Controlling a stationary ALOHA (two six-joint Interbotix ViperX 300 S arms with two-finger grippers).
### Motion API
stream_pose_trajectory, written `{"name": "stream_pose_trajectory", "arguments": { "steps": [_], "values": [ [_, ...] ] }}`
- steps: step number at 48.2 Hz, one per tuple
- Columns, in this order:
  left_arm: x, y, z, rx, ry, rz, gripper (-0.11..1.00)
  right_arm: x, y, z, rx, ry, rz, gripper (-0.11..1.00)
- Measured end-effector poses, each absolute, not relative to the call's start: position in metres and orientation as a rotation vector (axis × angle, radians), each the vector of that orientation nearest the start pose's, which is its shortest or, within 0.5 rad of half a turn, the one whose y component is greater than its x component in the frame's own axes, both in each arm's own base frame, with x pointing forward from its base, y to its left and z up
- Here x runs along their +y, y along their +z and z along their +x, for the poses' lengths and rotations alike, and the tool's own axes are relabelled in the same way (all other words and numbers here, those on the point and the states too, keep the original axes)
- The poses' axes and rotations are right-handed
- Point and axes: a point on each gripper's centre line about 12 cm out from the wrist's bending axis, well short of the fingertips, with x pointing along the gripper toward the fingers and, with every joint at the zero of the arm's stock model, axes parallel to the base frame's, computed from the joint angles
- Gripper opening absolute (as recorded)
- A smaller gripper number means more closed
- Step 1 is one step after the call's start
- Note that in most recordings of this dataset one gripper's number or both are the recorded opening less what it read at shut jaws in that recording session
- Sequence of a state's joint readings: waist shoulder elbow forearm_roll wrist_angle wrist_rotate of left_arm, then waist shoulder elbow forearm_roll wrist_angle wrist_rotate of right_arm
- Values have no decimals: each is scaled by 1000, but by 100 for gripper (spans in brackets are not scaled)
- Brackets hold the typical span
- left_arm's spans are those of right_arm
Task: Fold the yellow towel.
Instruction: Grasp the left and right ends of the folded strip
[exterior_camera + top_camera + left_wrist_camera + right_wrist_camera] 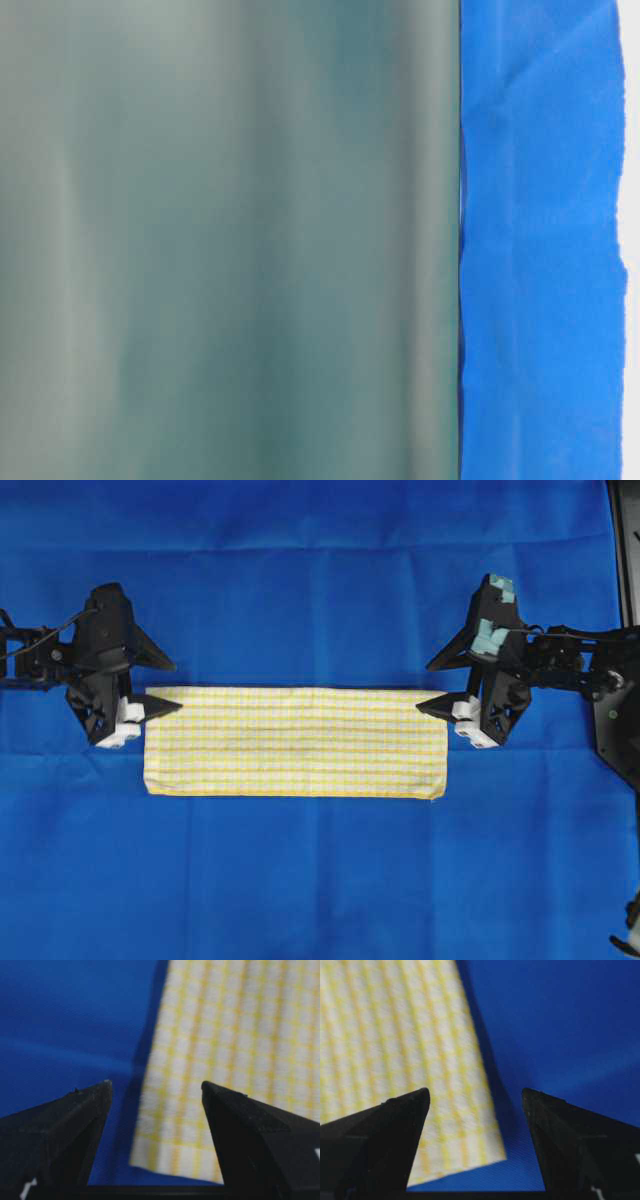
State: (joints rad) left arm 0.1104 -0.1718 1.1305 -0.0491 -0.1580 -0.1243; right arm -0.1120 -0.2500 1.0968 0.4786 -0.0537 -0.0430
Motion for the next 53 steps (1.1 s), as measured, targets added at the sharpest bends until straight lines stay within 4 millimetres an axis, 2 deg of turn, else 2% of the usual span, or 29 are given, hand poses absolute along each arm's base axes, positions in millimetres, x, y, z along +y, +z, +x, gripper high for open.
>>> {"name": "stream_pose_trajectory", "arguments": {
  "steps": [12,24,29,33,39,43,53],
  "values": [
    [36,85,259,853,206,-215,65,-34,101,263,838,-323,447,74],
    [37,79,262,876,209,-214,64,-34,98,263,846,-330,453,74],
    [37,79,262,886,211,-217,59,-33,97,262,860,-327,458,70],
    [38,79,263,905,214,-220,47,-31,97,262,871,-314,448,58],
    [37,78,264,941,215,-228,20,-28,97,262,876,-297,430,21],
    [33,79,265,963,200,-221,3,-28,96,262,879,-293,422,2],
    [32,84,265,988,195,-219,1,-28,97,263,873,-291,419,2]
  ]
}}
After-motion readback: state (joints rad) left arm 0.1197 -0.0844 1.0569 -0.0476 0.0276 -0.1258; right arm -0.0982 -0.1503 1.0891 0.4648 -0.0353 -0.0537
